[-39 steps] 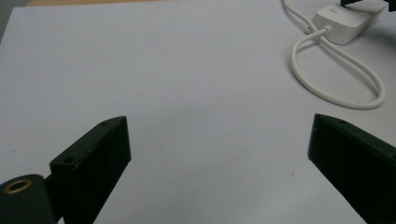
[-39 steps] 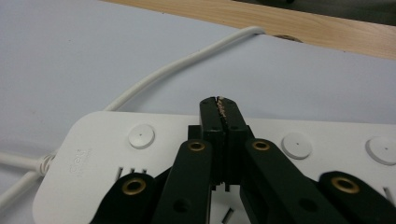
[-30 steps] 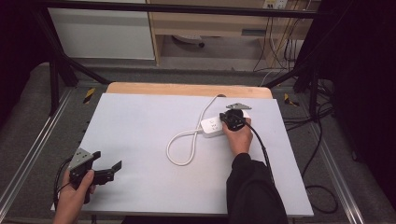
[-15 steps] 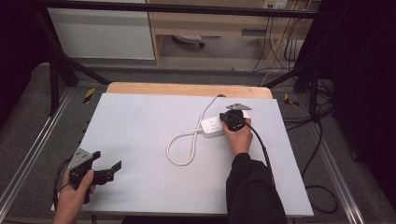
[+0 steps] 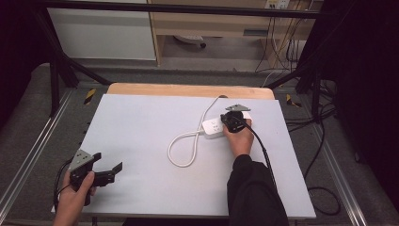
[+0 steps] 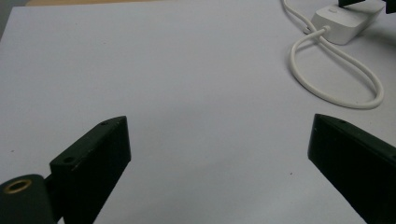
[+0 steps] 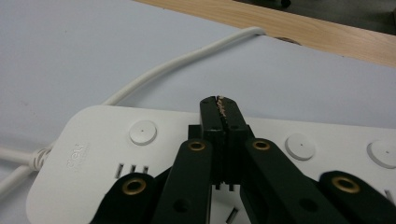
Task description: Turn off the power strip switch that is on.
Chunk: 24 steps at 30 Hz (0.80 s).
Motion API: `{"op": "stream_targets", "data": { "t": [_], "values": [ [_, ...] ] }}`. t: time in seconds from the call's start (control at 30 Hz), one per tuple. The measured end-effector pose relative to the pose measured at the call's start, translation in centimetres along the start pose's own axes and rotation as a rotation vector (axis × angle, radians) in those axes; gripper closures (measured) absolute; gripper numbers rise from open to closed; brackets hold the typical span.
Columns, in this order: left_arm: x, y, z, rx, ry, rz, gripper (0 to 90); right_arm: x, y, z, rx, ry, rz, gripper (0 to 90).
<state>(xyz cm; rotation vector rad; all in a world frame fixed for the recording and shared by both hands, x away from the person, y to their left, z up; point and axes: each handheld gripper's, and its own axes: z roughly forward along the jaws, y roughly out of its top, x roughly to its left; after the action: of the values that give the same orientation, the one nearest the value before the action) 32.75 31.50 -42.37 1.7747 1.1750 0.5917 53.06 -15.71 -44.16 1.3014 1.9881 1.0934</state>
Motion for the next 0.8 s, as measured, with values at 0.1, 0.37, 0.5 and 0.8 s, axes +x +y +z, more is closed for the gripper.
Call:
{"op": "stream_targets", "data": {
  "t": [0.1, 0.37, 0.5, 0.8],
  "values": [
    [0.01, -0.01, 0.0, 0.0, -0.001, -0.003, 5.6, -0.07, 0.01, 0.0, 0.0, 0.005, 0.009, 90.0],
    [0.02, -0.01, 0.02, 0.001, 0.0, -0.001, 5.7, -0.26, -0.03, 0.02, -0.004, 0.015, 0.028, 90.0],
    [0.02, -0.01, 0.02, -0.001, 0.001, -0.002, 5.6, -0.21, -0.06, 0.01, -0.005, 0.013, 0.031, 90.0],
    [0.02, 0.0, 0.03, 0.001, 0.0, 0.002, 5.7, -0.21, -0.13, 0.0, -0.009, 0.012, 0.028, 90.0]
  ]
}}
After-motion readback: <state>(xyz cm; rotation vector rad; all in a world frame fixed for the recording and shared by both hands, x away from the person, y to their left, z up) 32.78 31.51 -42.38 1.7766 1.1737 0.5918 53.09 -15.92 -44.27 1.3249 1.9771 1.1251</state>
